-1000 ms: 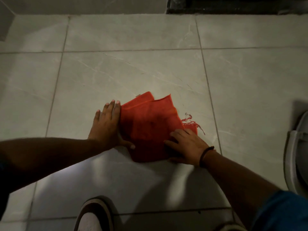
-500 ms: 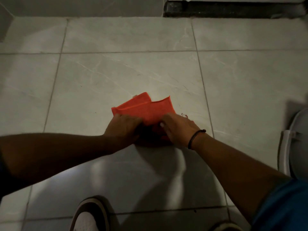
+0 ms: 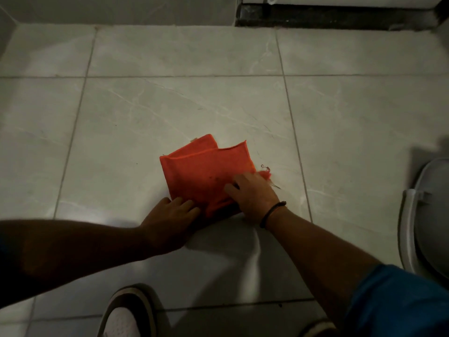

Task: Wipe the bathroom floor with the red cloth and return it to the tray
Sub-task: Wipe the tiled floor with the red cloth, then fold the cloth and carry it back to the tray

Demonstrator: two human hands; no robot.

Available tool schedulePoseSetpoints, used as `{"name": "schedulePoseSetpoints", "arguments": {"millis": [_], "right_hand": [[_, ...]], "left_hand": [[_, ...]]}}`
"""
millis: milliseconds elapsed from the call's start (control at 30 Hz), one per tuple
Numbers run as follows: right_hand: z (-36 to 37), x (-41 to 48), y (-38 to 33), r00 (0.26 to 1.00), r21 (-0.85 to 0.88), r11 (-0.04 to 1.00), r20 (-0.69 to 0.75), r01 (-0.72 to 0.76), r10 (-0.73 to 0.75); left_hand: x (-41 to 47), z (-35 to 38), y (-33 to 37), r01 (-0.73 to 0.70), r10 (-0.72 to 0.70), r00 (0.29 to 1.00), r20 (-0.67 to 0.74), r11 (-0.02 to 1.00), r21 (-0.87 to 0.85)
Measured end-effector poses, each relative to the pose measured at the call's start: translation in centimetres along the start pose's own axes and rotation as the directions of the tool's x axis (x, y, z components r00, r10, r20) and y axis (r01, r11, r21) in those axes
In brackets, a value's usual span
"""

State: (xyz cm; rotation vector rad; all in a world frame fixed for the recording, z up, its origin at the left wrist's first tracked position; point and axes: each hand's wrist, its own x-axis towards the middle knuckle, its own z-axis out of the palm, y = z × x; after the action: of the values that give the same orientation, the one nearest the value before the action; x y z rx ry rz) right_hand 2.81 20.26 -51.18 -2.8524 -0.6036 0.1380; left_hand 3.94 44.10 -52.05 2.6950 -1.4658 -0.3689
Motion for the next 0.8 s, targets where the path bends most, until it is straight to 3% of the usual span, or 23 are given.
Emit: {"name": "schedulePoseSetpoints", "arguments": {"millis": [67, 133, 400, 533, 633, 800], "right_hand": [[0.8, -0.8, 0.2, 0.975, -0.108, 0.978, 0.156, 0.177, -0.159], [0.9, -1.5, 0.6, 0.949, -0.131, 0.976, 0.286, 0.175, -0.132], [0.6, -0.3, 1.2, 0.926, -0.142, 0.963, 0.336, 0.229, -0.171], [-3.8, 2.3, 3.4, 0.968, 0.040, 0.988, 0.211, -0.148, 0.136], [-10.1, 2.8, 5.0, 0.981, 0.052, 0.979, -0.010, -0.195, 0.195], [-24.6, -1.5, 8.5, 0.933, 0.039, 0.955, -0.202, -0.295, 0.297]], "left_hand": [[-0.5, 0.2, -0.6, -0.035, 0.033, 0.997, 0.072, 0.999, 0.016], [-0.7, 0.4, -1.2, -0.063, 0.061, 0.994, 0.092, 0.998, 0.017], [1.8, -3.1, -3.9, -0.178, 0.178, 0.984, 0.000, 0.984, 0.027], [5.9, -10.4, -5.2, 0.085, -0.088, 0.993, -0.078, 0.996, -0.040], [9.1, -17.4, -4.3, 0.161, -0.156, 0.966, -0.204, 0.987, 0.008], [15.1, -30.3, 1.6, 0.208, -0.197, 0.932, -0.304, 0.978, 0.005]]}}
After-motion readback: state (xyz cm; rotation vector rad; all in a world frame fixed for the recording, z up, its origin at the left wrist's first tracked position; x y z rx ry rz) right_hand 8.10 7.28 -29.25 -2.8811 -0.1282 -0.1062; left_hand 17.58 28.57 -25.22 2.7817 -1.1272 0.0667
